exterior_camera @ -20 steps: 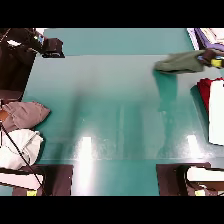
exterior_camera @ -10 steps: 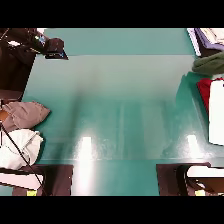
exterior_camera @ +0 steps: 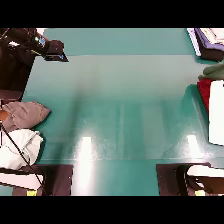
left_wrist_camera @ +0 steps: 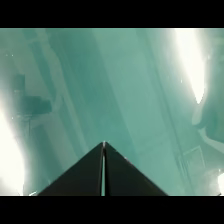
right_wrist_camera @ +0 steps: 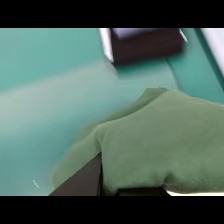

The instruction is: Fold the shirts.

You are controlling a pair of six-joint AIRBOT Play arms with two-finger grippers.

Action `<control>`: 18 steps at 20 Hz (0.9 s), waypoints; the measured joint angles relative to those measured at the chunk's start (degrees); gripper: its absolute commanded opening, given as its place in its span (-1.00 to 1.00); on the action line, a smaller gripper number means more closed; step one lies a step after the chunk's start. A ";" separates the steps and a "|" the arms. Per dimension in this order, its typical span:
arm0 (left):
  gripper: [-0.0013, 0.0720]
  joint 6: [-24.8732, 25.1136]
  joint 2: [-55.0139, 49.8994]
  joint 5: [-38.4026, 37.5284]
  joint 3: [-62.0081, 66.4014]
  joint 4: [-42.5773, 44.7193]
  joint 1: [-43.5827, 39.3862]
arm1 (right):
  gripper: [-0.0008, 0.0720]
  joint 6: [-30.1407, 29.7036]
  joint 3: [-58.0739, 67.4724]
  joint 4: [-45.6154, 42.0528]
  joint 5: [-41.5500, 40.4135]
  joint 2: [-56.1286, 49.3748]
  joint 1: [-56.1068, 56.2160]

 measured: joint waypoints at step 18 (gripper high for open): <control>-0.90 1.44 0.00 -1.70 0.00 -0.02 0.00 | 0.25 16.20 -25.55 -11.23 17.73 13.90 -9.92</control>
